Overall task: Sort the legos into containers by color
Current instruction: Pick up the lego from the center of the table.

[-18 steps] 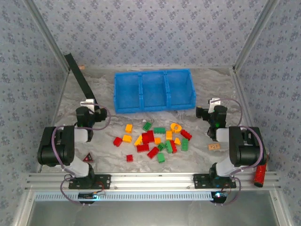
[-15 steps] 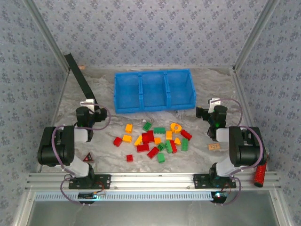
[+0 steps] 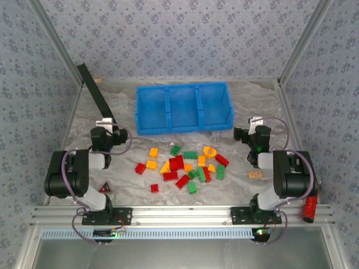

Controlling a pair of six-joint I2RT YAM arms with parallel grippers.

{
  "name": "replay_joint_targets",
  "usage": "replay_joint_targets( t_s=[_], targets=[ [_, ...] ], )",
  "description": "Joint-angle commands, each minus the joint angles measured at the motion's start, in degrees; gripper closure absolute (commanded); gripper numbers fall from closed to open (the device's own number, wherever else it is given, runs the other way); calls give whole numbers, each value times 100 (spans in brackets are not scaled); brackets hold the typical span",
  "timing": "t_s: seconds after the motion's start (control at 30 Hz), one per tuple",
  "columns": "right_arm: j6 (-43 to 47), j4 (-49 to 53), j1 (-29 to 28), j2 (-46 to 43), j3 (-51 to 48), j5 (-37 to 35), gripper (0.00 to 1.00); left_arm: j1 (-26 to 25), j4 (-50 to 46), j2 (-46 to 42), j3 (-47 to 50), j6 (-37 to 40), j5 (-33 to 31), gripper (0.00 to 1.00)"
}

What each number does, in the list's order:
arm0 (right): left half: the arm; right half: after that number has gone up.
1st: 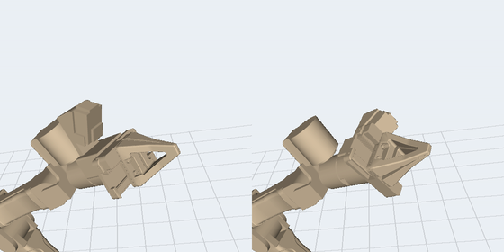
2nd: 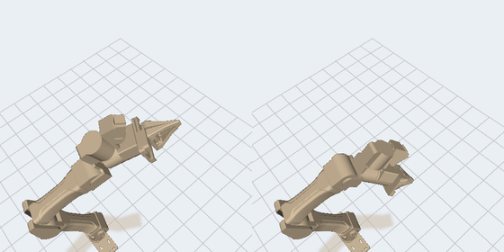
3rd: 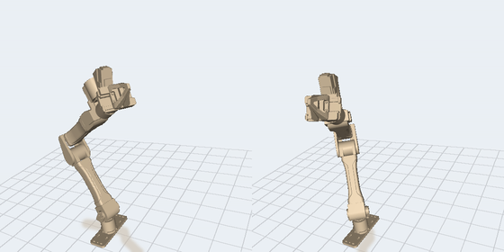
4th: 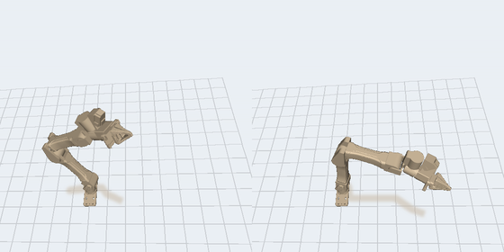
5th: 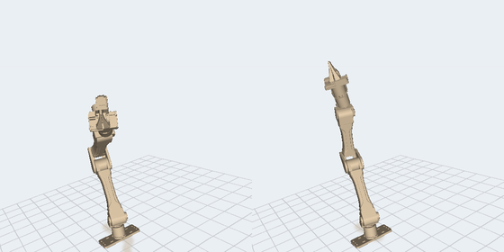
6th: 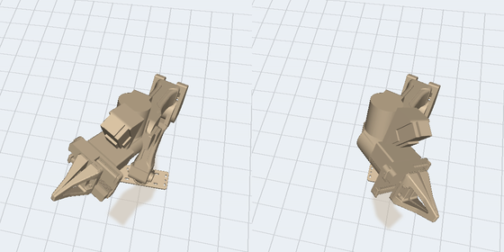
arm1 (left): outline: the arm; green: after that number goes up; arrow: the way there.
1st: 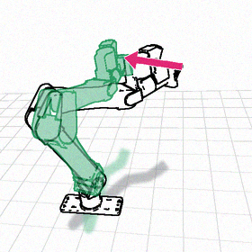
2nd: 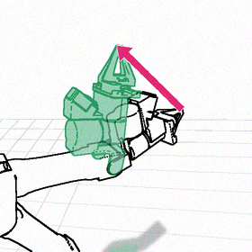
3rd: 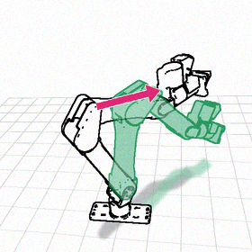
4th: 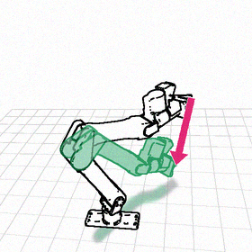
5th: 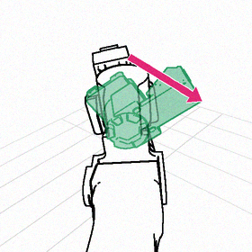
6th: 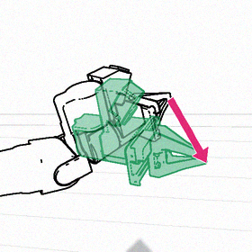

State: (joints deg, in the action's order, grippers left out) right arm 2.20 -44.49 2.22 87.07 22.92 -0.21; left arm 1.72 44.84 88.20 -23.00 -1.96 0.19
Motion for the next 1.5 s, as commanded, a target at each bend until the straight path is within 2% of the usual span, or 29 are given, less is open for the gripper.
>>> replay_joint_targets(
  t_s=[0.0, 0.4, 0.43, 0.5, 0.57, 0.63, 0.7, 0.8, 0.83, 0.9, 1.03, 1.1, 1.2, 1.47],
  targets=[
    [-44, -95, -21, 6, 1, -67, 0, -14, 130, -23, -97, 42, -33, 0],
    [-22, -112, -11, -16, -16, 3, 0, -3, 122, -23, -99, 37, -19, 0],
    [54, -35, -53, -58, 22, 63, 4, -2, 122, -23, -103, 43, -19, 0],
    [202, 368, -192, -274, 141, -39, 9, -4, -32, -79, -162, -61, -290, 0],
    [159, 751, -346, -619, 187, -529, 10, -46, -159, -187, -201, -165, -700, 0],
    [-21, 1672, -423, -1178, 395, -515, 9, -100, -1122, -470, -613, -268, -1141, 1],
    [-655, 2849, -496, -1762, 800, -560, 9, -191, -2120, -840, -1084, -212, -1340, 4],
    [-1285, 4478, -666, -2263, 1396, -296, 20, -527, -3461, -1393, -1863, -354, -1452, 3],
    [-1376, 4783, -695, -2342, 1525, -116, 22, -643, -3907, -1508, -2148, -404, -1371, 3],
    [-1459, 5504, -732, -2381, 1805, 822, 27, -970, -4964, -1604, -2902, -478, -1308, 0],
    [-1622, 6665, -1399, -2227, 2238, 1079, 33, -1645, -6634, -1455, -4158, -352, -1157, 0],
    [-1678, 7138, -1891, -2198, 2344, 852, 34, -2026, -7202, -1395, -4555, -213, -1144, 0],
    [-1920, 7568, -2303, -2160, 2358, 684, 34, -2439, -7842, -1344, -4927, -76, -1007, 0],
    [-2460, 7864, -2741, -1989, 1917, 477, 34, -3064, -8535, -1475, -4821, -59, -378, 0]
  ],
)
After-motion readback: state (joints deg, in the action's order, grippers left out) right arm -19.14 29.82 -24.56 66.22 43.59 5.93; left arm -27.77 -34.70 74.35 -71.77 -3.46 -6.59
